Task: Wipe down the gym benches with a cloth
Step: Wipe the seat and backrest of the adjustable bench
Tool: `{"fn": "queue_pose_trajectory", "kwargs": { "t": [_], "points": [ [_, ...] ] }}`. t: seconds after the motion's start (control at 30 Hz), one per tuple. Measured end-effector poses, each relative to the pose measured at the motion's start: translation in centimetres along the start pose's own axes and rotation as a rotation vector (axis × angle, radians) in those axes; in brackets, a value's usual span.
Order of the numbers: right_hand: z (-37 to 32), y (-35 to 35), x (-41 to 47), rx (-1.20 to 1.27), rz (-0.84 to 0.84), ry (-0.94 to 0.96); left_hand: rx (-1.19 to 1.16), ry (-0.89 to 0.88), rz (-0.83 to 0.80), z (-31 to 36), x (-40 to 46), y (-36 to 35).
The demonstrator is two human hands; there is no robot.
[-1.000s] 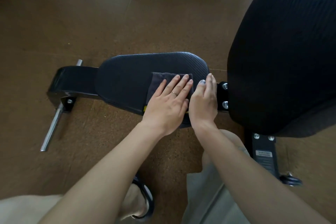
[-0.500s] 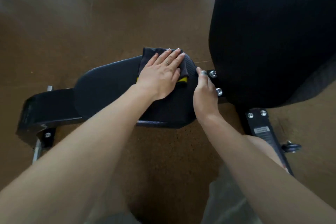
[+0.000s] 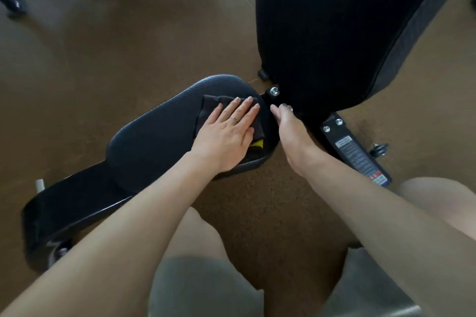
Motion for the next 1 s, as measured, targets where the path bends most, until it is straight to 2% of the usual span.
{"fn": "queue_pose_trajectory", "kwargs": {
  "t": [0.13, 0.23, 0.4, 0.63, 0.77, 0.83, 1.0],
  "points": [
    [1.0, -0.3, 0.3, 0.076, 0.119, -0.023, 0.007, -0.050, -0.017, -0.6, 3.5, 0.3],
    [2.1, -0.8, 1.4, 0.216, 0.185, -0.045, 0.021, -0.074, 0.042, -1.2, 6.5, 0.9],
    [3.0, -1.4, 2.1, 0.251, 0.260, 0.000, 0.052, -0.028, 0.062, -1.6, 10.1, 1.0],
    [3.0, -1.6, 2.2, 0.356, 0.204, -0.027, 0.044, -0.150, 0.008, 0.7, 4.1, 0.3],
    [3.0, -1.8, 2.5, 0.339, 0.179, -0.069, 0.031, -0.177, -0.013, -0.4, 7.5, 1.2],
    [3.2, -1.8, 2.6, 0.335, 0.159, -0.071, 0.006, -0.106, -0.046, -1.9, 9.8, 1.7],
    [2.9, -1.9, 2.7, 0.289, 0.114, -0.037, -0.143, 0.381, -0.108, -9.5, 10.2, 2.5]
  ]
}}
Point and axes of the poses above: each hand's wrist, its own x-axis towards the middle knuckle, its own y-axis out of the back of the hand, z = x × y, the point moved 9 cm from there along x, towards the middle knuckle, and after that the axes turned 2 degrees about -y, right-handed, at the moved point
